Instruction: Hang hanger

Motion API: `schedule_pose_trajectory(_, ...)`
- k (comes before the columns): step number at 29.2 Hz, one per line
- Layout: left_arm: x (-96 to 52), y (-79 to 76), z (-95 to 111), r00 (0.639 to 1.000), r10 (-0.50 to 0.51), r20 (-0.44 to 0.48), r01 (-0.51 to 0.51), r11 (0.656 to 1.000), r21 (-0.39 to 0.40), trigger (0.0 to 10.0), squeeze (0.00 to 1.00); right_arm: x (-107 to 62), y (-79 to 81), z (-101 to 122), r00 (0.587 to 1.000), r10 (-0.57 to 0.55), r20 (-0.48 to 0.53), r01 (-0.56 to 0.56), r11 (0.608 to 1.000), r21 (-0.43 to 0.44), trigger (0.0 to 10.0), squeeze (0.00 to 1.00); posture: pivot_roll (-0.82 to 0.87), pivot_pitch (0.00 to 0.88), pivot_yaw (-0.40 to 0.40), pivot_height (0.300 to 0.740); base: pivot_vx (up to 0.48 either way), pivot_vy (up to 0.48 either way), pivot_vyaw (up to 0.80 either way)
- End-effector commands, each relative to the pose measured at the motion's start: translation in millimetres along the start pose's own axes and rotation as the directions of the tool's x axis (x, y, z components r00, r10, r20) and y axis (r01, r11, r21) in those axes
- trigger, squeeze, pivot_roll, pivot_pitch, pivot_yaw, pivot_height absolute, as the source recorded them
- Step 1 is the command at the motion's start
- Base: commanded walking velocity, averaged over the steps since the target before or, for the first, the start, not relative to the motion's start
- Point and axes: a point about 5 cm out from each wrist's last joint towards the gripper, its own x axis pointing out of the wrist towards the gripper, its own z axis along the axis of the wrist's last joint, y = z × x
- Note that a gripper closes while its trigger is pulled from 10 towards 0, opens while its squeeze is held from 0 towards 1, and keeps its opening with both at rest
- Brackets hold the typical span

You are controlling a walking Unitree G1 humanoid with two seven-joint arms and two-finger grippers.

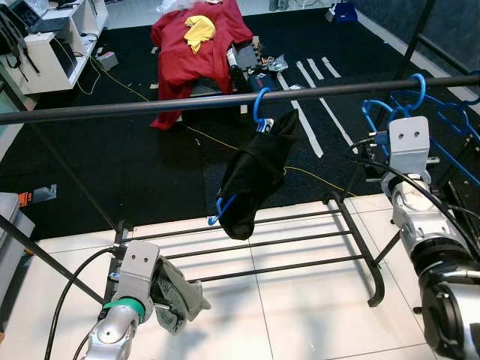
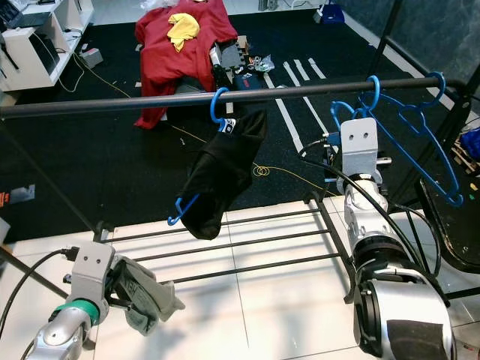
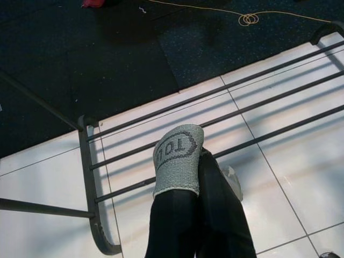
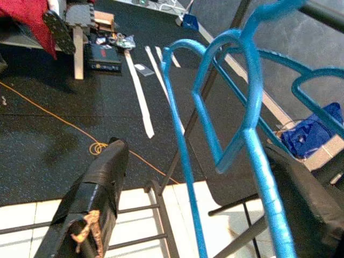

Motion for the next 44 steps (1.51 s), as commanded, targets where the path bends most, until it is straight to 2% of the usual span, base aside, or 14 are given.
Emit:
schedule_pose_trajectory(1, -5.0, 2.4, -11.7, 0.999, 0.006, -0.047, -0.007, 1.0, -0.003, 10.0, 0.0, -0.4, -1.9, -4.2, 1.0, -0.002, -0.024, 0.002, 1.0, -0.011, 0.1, 0.0, -0.09, 0.175, 0.113, 0.74, 0.0, 0.0, 0.0)
schedule_pose_trajectory(18, -5.5, 5.6, -12.0, 0.998, 0.023, -0.05, -0.023, 1.0, -0.007, 10.0, 0.0, 2.4, -1.5, 2.3, 1.0, 0.0, -0.01, 0.0, 0.999, -0.036, 0.0, 0.0, -0.08, 0.174, 0.112, 0.74, 0.0, 0.0, 0.0)
schedule_pose_trajectory(24, -4.0, 4.6, -11.0, 0.999, 0.018, -0.048, -0.018, 1.0, -0.006, 10.0, 0.0, 3.7, 3.3, 9.9, 0.999, 0.012, 0.032, -0.011, 0.999, -0.031, 0.0, 0.0, -0.09, 0.169, 0.119, 0.74, 0.0, 0.0, 0.0)
schedule_pose_trajectory(31, -1.0, -0.3, -9.8, 0.999, 0.003, -0.045, -0.004, 1.0, -0.004, 10.0, 0.0, 3.4, 18.3, 27.9, 0.987, 0.062, 0.148, -0.068, 0.997, 0.035, 0.0, 0.0, -0.11, 0.165, 0.124, 0.74, 0.0, 0.0, 0.0)
schedule_pose_trajectory(34, 0.5, -2.3, -9.4, 0.999, -0.001, -0.043, 0.0, 1.0, -0.008, 10.0, 0.0, -3.2, 27.5, 34.6, 0.97, 0.091, 0.226, -0.115, 0.989, 0.093, 0.0, 0.0, -0.12, 0.165, 0.117, 0.74, 0.0, 0.0, 0.0)
schedule_pose_trajectory(36, 0.3, -3.5, -9.8, 0.999, -0.002, -0.042, 0.002, 1.0, -0.01, 10.0, 0.0, -15.7, 34.4, 36.4, 0.951, 0.124, 0.282, -0.159, 0.982, 0.106, 0.2, 0.0, -0.14, 0.171, 0.113, 0.74, 0.0, 0.0, 0.0)
schedule_pose_trajectory(37, 0.3, -3.5, -9.8, 0.999, -0.002, -0.042, 0.002, 1.0, -0.01, 10.0, 0.0, -15.7, 34.4, 36.4, 0.951, 0.124, 0.282, -0.159, 0.982, 0.106, 0.2, 0.0, -0.14, 0.171, 0.113, 0.74, 0.0, 0.0, 0.0)
schedule_pose_trajectory(38, 0.1, -4.6, -10.3, 0.999, -0.008, -0.043, 0.007, 1.0, -0.009, 10.0, 0.0, -26.4, 38.1, 35.2, 0.943, 0.14, 0.303, -0.181, 0.977, 0.112, 7.1, 0.0, -0.14, 0.171, 0.113, 0.74, 0.0, 0.0, 0.0)
schedule_pose_trajectory(39, 0.1, -4.6, -10.3, 0.999, -0.008, -0.043, 0.007, 1.0, -0.009, 10.0, 0.0, -26.4, 38.1, 35.2, 0.943, 0.14, 0.303, -0.181, 0.977, 0.112, 7.1, 0.0, -0.14, 0.171, 0.113, 0.74, 0.0, 0.0, 0.0)
schedule_pose_trajectory(40, -0.2, -6.8, -10.8, 0.999, -0.021, -0.043, 0.021, 1.0, -0.002, 10.0, 0.0, -42.0, 42.3, 29.7, 0.939, 0.159, 0.305, -0.205, 0.971, 0.125, 10.0, 0.0, -0.15, 0.175, 0.114, 0.74, 0.0, 0.0, 0.0)
schedule_pose_trajectory(42, -1.0, -10.6, -11.4, 0.998, -0.045, -0.043, 0.046, 0.999, 0.01, 10.0, 0.0, -71.7, 48.4, 14.8, 0.944, 0.183, 0.273, -0.227, 0.964, 0.139, 10.0, 0.0, -0.17, 0.182, 0.118, 0.74, 0.0, 0.0, 0.0)
schedule_pose_trajectory(43, -1.0, -10.6, -11.4, 0.998, -0.045, -0.043, 0.046, 0.999, 0.01, 10.0, 0.0, -71.7, 48.4, 14.8, 0.944, 0.183, 0.273, -0.227, 0.964, 0.139, 10.0, 0.0, -0.17, 0.182, 0.118, 0.74, 0.0, 0.0, 0.0)
schedule_pose_trajectory(44, -0.6, -13.1, -11.3, 0.997, -0.061, -0.043, 0.062, 0.998, 0.013, 10.0, 0.0, -85.7, 49.3, 6.7, 0.95, 0.185, 0.253, -0.224, 0.965, 0.137, 10.0, 0.0, -0.19, 0.186, 0.125, 0.74, 0.0, 0.0, 0.0)
